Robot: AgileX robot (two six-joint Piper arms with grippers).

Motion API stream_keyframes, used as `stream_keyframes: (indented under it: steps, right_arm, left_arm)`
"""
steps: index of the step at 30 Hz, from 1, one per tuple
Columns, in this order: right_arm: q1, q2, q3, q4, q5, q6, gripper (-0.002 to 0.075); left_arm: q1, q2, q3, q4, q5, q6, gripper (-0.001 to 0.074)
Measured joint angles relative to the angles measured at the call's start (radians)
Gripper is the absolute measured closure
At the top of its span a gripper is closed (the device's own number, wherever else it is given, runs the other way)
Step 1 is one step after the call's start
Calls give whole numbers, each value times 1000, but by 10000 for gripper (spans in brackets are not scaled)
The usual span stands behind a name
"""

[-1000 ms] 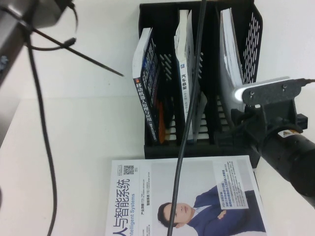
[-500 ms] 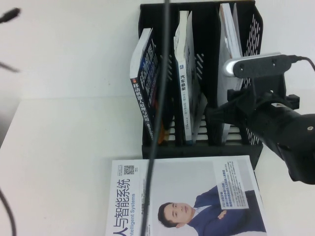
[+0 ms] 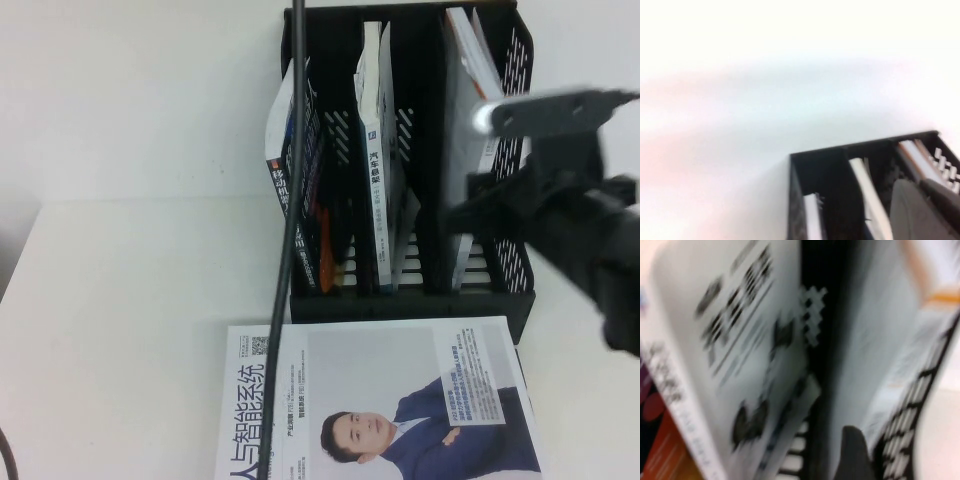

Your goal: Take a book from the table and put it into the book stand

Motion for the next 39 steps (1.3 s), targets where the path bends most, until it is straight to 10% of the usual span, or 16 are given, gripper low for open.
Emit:
stream_keyframes:
  steps: [5,15,24,39]
  right_arm:
    - [0,-155,-9,142,-47,-221,304]
    - [85,-484,-9,172,-153,-440,704]
    - [276,-569,96,177,-236,-412,727]
    - [622,-567,287,177,-180,-147,728]
  left_arm:
    - [0,-17,0,86,10,-18,734]
    - [0,-198,145,161,51,-17,734]
    - [90,-650,858,108,-214,-43,735]
    - [551,-1357,1745,-135,-564,87,736]
